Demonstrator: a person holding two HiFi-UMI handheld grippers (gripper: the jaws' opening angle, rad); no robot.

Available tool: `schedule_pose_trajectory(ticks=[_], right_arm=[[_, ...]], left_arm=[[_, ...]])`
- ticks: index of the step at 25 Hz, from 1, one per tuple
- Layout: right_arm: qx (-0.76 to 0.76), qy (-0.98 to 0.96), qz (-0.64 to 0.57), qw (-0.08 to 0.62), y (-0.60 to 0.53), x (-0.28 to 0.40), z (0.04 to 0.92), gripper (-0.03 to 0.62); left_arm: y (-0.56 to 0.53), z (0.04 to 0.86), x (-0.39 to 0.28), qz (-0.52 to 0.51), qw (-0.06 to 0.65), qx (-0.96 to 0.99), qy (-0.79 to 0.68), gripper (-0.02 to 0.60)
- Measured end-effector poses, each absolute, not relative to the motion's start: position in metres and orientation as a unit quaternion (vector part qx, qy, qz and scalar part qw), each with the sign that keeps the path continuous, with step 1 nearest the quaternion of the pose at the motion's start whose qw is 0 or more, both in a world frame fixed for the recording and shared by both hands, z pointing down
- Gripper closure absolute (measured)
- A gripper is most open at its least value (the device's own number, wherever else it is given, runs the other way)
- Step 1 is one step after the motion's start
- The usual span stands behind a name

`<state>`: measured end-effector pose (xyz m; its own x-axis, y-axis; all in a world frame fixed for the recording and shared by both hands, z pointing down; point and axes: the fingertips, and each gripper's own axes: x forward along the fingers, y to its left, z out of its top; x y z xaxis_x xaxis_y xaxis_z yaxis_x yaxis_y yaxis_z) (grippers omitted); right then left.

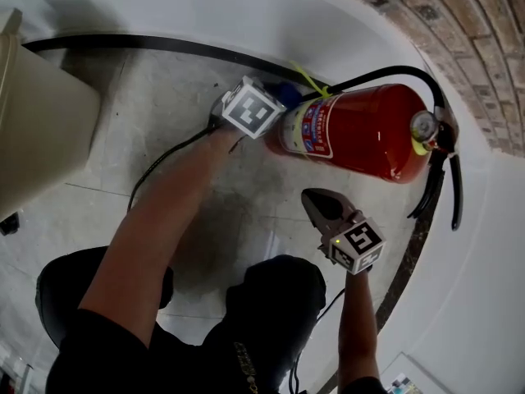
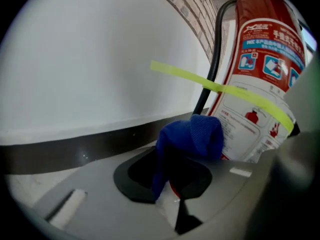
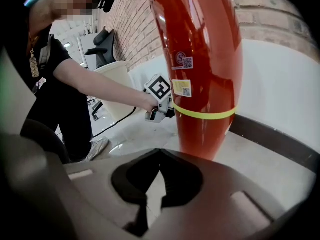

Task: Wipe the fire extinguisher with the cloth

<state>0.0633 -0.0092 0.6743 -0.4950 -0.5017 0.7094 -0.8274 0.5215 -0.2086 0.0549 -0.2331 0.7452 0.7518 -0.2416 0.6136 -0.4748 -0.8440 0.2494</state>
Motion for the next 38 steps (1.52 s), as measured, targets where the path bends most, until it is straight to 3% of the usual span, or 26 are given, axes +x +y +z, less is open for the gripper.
schedule_pose_trajectory(ticks=[16,19,22,24,29,32,38], right_arm=[[0.413,-0.820,0.290,0.270,-0.019,0.064,0.719,0.587],[0.423,-0.812,0.288,0.281,-0.020,0.065,0.738,0.527],[0.444,-0.803,0.291,0.270,-0.026,0.071,0.750,0.417],[0.459,-0.798,0.303,0.246,-0.032,0.076,0.754,0.410],[0.485,-0.790,0.321,0.195,-0.042,0.085,0.765,0.415],[0.502,-0.787,0.306,0.186,-0.044,0.099,0.767,0.515],[0.525,-0.780,0.273,0.202,-0.047,0.120,0.767,0.535]], left_arm=[[-0.123,0.774,0.017,0.359,0.205,0.893,-0.178,0.532],[-0.092,0.770,0.033,0.362,0.202,0.899,-0.145,0.531],[-0.074,0.769,0.051,0.363,0.196,0.901,-0.130,0.531],[-0.069,0.769,0.057,0.363,0.197,0.902,-0.126,0.531],[-0.060,0.770,0.065,0.372,0.188,0.903,-0.107,0.531],[-0.055,0.771,0.071,0.372,0.195,0.902,-0.103,0.522],[-0.051,0.774,0.085,0.381,0.193,0.896,-0.121,0.502]])
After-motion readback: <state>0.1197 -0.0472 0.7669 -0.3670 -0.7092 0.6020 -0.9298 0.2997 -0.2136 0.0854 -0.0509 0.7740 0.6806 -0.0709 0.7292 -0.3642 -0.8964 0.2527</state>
